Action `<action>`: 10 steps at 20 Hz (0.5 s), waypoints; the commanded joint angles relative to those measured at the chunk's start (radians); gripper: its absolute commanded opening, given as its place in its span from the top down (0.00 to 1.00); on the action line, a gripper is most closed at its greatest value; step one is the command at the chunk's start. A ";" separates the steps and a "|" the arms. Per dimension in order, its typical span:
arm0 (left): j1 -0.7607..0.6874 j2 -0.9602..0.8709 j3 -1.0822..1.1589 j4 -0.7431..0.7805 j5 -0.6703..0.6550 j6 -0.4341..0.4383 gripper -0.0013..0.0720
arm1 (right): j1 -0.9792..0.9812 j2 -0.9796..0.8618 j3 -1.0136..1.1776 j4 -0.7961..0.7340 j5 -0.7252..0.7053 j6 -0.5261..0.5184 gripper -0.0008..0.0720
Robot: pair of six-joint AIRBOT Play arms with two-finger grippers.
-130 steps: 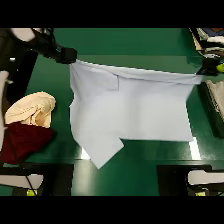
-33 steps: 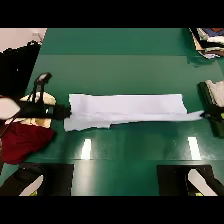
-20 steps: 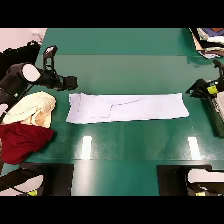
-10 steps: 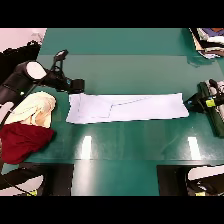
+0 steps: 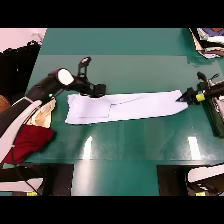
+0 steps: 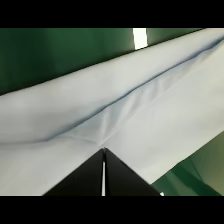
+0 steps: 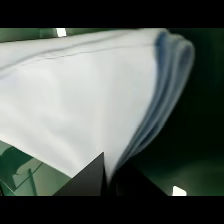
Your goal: Fold the shirts.
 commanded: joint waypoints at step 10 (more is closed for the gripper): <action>-0.229 -0.381 0.307 -0.057 0.024 0.007 0.95 | 0.323 0.272 0.272 0.230 0.029 0.093 0.97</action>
